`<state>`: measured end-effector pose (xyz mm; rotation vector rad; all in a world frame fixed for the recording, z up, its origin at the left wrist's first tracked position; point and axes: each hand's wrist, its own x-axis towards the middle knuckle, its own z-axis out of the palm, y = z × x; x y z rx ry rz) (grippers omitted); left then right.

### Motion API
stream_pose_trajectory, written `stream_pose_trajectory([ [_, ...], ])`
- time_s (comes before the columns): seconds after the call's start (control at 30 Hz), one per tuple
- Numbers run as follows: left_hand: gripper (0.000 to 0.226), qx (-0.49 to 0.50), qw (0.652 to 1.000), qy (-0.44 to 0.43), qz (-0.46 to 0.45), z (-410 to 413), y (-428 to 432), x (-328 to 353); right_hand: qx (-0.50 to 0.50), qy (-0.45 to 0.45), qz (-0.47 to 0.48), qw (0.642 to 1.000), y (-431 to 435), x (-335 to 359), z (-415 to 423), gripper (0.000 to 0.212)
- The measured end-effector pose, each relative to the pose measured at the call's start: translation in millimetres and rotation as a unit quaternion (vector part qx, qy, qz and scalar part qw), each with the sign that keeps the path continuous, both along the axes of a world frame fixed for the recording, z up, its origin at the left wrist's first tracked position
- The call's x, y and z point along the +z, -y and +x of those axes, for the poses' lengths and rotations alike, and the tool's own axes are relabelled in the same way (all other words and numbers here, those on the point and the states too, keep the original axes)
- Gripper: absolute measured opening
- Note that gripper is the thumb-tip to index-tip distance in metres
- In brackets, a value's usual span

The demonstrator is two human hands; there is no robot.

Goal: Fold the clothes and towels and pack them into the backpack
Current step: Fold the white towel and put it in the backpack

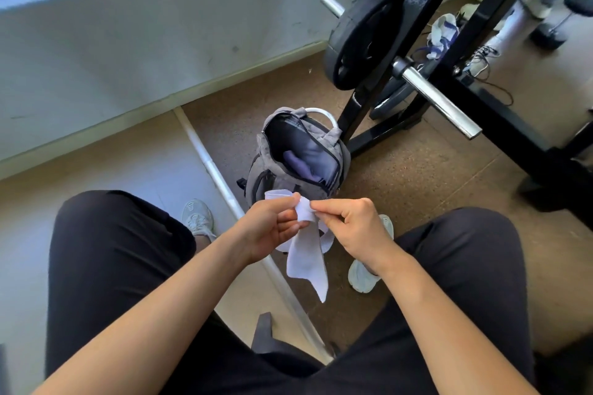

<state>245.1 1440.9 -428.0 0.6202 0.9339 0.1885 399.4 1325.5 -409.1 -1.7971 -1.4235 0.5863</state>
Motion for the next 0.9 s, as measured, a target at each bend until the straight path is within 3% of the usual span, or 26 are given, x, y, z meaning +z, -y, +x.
stream_pose_trajectory([
  [0.2, 0.019, 0.007, 1.000, 0.006, 0.005, -0.4, 1.3, 4.2, 0.053, 0.074, -0.012, 0.996, -3.2, 4.6, -3.1, 0.031],
  [0.33, 0.024, -0.010, 0.998, 0.001, 0.066, -1.7, 1.3, 1.2, 0.059, 0.089, -0.046, 0.993, -5.8, 1.5, -8.8, 0.032],
  [0.5, 0.006, -0.028, 0.992, 0.013, 0.120, -4.8, -4.7, 9.2, 0.006, -0.027, -0.049, 0.998, -6.2, -5.8, -6.1, 0.030],
  [0.57, 0.014, -0.036, 0.988, -0.002, 0.150, -3.7, -3.8, 9.2, -0.012, -0.103, -0.055, 0.993, -6.9, -4.4, -5.8, 0.027],
  [0.63, 0.020, -0.040, 0.965, -0.038, 0.258, -4.3, -6.1, 6.6, -0.032, -0.174, -0.052, 0.983, -8.3, -1.4, -5.8, 0.019],
  [0.73, 0.034, -0.123, 0.875, -0.047, 0.466, -10.8, -15.4, 6.0, -0.052, -0.243, -0.054, 0.967, -9.7, 2.9, -4.0, 0.012],
  [0.8, 0.035, -0.218, 0.820, -0.022, 0.528, -14.0, -16.2, 5.7, -0.052, -0.264, -0.065, 0.961, -9.3, 3.1, -2.3, 0.014],
  [0.83, 0.030, -0.243, 0.812, -0.017, 0.531, -14.0, -14.4, 5.2, -0.051, -0.264, -0.072, 0.960, -9.2, 2.2, -1.7, 0.014],
  [0.9, 0.012, -0.220, 0.834, -0.010, 0.506, -10.7, -7.6, 7.3, -0.054, -0.255, -0.078, 0.962, -9.2, -1.2, -0.6, 0.012],
])
